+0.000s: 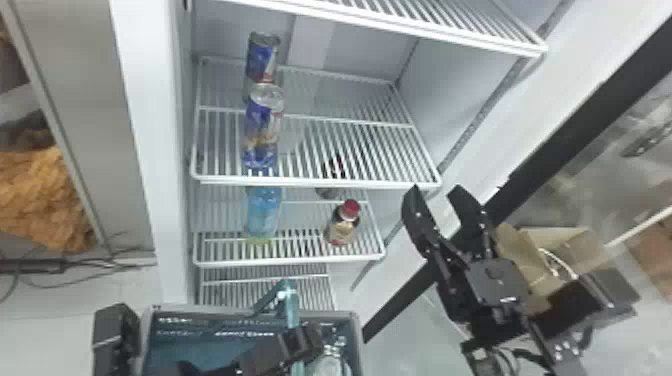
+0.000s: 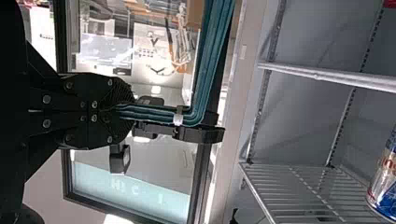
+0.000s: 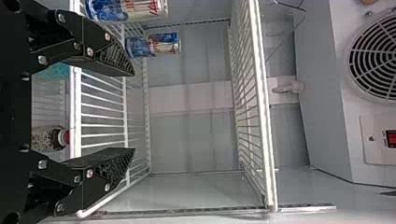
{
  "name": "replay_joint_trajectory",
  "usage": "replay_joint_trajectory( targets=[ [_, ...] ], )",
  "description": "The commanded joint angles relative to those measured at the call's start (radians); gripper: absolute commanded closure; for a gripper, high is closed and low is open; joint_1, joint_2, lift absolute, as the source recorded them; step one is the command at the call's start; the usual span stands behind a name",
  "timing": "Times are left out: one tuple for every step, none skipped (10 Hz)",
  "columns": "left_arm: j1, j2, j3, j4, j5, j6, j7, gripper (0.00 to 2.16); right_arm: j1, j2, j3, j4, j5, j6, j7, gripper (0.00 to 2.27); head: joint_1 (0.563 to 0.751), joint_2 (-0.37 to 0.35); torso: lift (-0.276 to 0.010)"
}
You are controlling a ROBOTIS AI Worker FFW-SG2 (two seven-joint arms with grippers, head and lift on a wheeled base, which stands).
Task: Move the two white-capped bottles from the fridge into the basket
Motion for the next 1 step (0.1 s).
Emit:
replay_joint_trajectory(
  targets=[
    [0.0, 0.001, -0.002, -0.002, 0.003, 0.001, 0.002, 1.19, 0.001, 0.0, 0.001, -0.003, 0.005, 0.0, -0.003, 0.52, 0.695, -0.35, 0.0]
  ],
)
